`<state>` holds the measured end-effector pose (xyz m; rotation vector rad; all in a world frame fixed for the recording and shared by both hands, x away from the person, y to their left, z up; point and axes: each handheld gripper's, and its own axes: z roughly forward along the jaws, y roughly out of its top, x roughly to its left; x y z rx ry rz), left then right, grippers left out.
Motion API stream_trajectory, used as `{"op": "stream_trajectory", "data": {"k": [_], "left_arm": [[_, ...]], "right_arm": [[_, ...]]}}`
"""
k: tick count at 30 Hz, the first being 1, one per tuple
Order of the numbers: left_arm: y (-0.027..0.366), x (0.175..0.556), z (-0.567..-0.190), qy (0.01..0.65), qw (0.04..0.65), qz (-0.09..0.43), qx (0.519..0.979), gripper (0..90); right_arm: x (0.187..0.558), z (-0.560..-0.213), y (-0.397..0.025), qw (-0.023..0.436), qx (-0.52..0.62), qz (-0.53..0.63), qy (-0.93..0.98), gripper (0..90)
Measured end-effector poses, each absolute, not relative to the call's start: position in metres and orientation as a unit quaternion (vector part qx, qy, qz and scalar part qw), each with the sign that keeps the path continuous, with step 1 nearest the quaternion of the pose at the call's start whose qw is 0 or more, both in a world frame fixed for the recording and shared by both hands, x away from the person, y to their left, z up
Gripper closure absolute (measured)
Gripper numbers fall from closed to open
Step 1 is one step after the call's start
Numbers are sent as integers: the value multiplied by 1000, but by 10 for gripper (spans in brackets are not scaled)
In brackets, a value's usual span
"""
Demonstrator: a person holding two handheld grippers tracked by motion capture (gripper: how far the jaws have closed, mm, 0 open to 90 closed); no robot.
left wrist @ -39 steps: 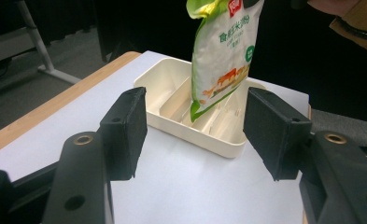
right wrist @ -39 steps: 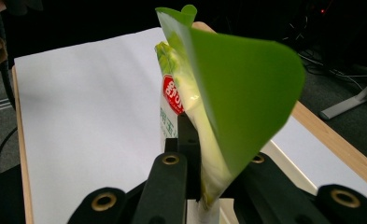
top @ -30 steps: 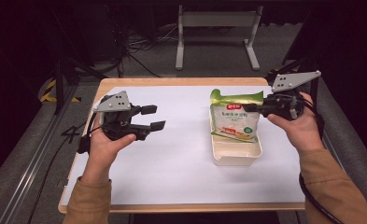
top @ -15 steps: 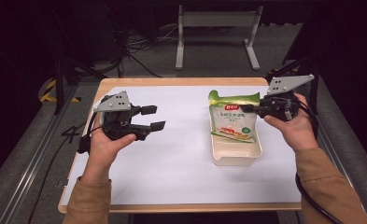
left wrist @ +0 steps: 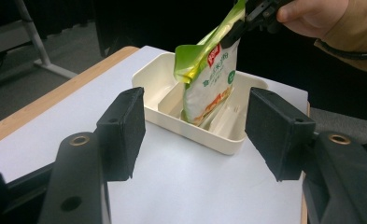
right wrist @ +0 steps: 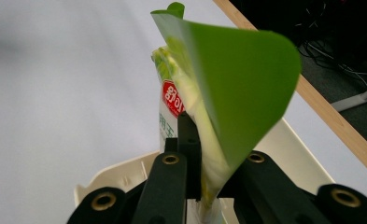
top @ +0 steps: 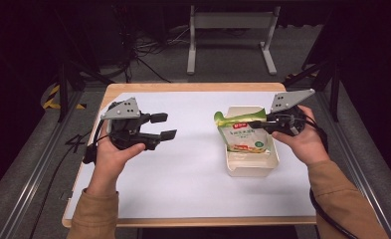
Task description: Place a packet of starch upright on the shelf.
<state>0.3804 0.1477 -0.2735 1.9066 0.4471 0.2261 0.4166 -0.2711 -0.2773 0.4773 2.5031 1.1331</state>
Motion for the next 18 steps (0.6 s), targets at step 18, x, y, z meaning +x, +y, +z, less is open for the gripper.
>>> {"op": "stream_trajectory", "data": {"k": [18], "left_arm": [[148, 383, -280, 198, 555, 94, 802, 352]], "right_arm": [[411, -307, -304, 164, 238, 403, 869, 816]]}}
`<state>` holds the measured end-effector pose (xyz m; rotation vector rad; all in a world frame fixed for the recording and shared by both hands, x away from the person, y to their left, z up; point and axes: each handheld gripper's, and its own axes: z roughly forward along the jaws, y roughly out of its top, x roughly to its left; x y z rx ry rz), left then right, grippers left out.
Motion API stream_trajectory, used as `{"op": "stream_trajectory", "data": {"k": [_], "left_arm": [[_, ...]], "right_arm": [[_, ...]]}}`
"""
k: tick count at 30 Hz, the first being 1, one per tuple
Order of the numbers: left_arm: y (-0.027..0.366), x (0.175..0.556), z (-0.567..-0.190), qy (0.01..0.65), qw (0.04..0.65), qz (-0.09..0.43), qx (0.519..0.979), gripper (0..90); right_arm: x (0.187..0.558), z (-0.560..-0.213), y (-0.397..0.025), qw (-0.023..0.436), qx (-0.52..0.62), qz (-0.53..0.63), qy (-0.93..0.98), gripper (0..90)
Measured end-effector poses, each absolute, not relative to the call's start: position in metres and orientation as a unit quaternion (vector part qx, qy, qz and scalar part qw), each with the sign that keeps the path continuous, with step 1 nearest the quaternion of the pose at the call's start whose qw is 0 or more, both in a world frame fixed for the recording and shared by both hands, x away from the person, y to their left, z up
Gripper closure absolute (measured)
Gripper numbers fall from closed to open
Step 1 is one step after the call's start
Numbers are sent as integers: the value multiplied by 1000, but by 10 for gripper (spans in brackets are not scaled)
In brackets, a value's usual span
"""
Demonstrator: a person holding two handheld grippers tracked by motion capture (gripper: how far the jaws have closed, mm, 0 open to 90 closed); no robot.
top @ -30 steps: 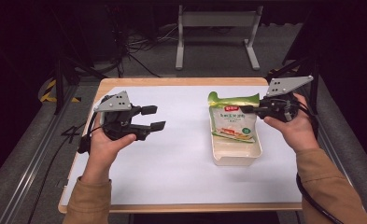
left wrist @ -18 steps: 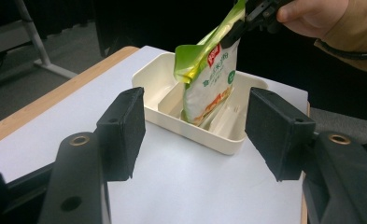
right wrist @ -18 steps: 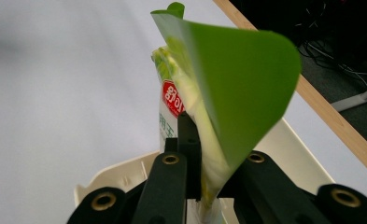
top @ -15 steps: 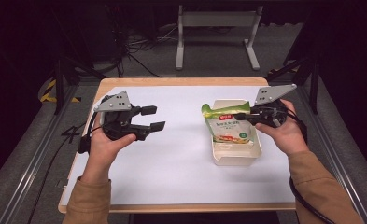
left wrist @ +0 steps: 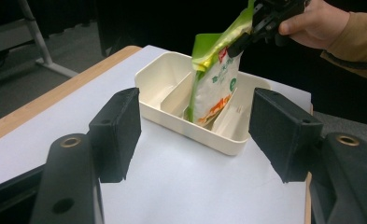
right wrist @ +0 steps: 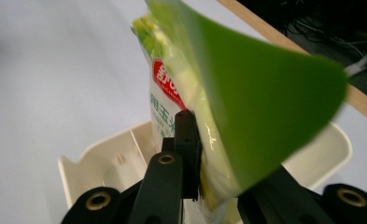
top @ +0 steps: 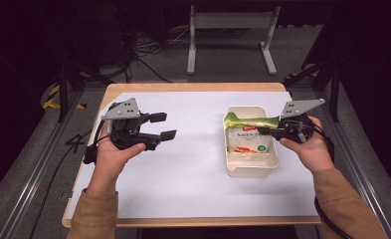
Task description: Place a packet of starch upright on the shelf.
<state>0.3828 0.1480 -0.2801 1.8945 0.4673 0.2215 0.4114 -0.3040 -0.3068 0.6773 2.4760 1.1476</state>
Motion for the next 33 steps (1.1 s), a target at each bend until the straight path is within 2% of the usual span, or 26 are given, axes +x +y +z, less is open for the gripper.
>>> {"op": "stream_trajectory", "data": {"k": [15, 22, 33], "left_arm": [[157, 377, -298, 218, 560, 125, 790, 296], [164, 372, -303, 235, 558, 140, 784, 265], [173, 366, -305, 244, 549, 156, 784, 163]], "right_arm": [[412, -309, -309, 163, 253, 399, 866, 740], [413, -305, -306, 170, 255, 409, 859, 641], [411, -299, -309, 163, 266, 442, 841, 494]]}}
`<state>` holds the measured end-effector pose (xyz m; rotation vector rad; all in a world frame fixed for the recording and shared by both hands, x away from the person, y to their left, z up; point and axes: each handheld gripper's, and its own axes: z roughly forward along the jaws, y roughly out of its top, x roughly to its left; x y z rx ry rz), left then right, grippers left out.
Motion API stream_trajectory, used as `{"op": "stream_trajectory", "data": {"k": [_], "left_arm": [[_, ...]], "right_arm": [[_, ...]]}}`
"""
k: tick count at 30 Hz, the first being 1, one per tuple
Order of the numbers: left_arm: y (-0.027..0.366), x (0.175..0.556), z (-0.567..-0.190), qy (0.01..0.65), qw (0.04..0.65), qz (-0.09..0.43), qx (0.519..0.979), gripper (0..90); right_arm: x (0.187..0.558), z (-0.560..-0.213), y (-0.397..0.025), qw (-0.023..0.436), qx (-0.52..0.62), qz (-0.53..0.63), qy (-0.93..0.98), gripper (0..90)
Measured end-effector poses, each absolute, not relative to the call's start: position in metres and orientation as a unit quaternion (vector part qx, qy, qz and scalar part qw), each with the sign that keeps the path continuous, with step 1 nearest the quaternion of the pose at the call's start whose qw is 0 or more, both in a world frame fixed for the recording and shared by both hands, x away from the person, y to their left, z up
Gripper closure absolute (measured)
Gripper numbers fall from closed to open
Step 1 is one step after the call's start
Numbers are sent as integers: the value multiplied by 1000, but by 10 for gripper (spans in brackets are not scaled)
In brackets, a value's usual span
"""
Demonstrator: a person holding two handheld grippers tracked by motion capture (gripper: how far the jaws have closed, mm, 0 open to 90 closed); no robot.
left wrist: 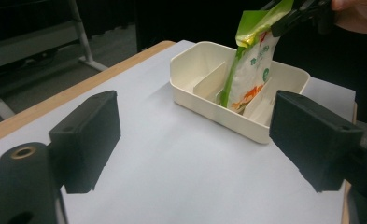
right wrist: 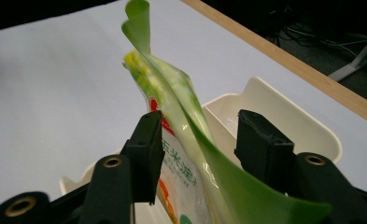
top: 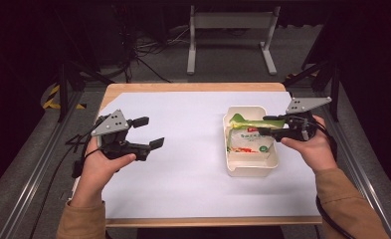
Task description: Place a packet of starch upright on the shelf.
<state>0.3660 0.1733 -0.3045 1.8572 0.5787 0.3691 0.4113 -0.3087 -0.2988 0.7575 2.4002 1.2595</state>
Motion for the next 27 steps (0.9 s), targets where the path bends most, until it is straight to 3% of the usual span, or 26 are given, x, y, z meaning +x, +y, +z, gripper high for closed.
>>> {"op": "stream_trajectory", "data": {"k": [5, 27], "left_arm": [[175, 364, -305, 261, 545, 139, 784, 90], [183, 365, -309, 261, 522, 127, 802, 71]], "right_arm": [[404, -287, -314, 176, 265, 453, 833, 467], [373, -270, -363, 211, 300, 473, 801, 428]]}}
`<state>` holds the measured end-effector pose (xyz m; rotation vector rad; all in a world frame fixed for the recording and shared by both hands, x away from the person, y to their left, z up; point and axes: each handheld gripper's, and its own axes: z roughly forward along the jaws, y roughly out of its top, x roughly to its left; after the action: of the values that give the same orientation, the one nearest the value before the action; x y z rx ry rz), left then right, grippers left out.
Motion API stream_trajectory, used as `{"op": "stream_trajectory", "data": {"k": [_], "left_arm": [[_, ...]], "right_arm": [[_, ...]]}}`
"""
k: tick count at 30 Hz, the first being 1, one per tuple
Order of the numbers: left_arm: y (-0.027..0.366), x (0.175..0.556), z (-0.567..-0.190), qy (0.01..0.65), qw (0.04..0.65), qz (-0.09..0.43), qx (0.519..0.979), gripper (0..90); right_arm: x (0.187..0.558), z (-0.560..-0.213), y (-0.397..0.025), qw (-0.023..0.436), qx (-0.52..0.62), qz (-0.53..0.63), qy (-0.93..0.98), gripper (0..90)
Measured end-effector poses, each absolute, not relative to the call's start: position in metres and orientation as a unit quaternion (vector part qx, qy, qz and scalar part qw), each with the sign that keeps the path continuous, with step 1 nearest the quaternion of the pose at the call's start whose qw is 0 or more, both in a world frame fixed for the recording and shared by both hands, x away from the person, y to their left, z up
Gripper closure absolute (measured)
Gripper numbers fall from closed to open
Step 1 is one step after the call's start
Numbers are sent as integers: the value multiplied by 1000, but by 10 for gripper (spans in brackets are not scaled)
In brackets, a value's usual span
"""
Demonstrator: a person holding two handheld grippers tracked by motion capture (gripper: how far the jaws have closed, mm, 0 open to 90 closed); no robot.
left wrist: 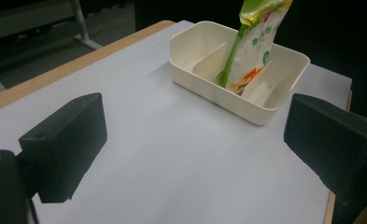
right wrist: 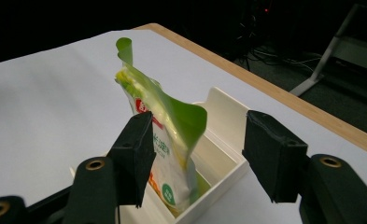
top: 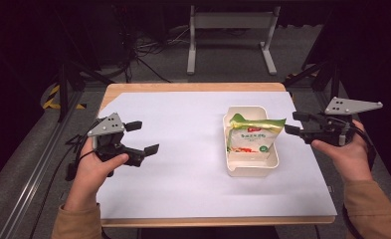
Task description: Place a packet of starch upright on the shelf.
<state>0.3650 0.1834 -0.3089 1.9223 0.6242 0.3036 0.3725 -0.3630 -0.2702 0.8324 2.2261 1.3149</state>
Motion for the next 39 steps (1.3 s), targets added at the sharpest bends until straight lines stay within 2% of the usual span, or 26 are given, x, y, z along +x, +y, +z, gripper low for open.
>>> {"op": "stream_trajectory", "data": {"k": [12, 26, 39], "left_arm": [[185, 368, -322, 282, 498, 98, 814, 76], [193, 370, -335, 287, 470, 80, 831, 72], [217, 355, -353, 325, 444, 81, 831, 72]], "right_arm": [[363, -282, -382, 212, 319, 469, 796, 408], [358, -336, -403, 188, 354, 457, 794, 392], [364, -384, -404, 164, 360, 446, 803, 379]]}}
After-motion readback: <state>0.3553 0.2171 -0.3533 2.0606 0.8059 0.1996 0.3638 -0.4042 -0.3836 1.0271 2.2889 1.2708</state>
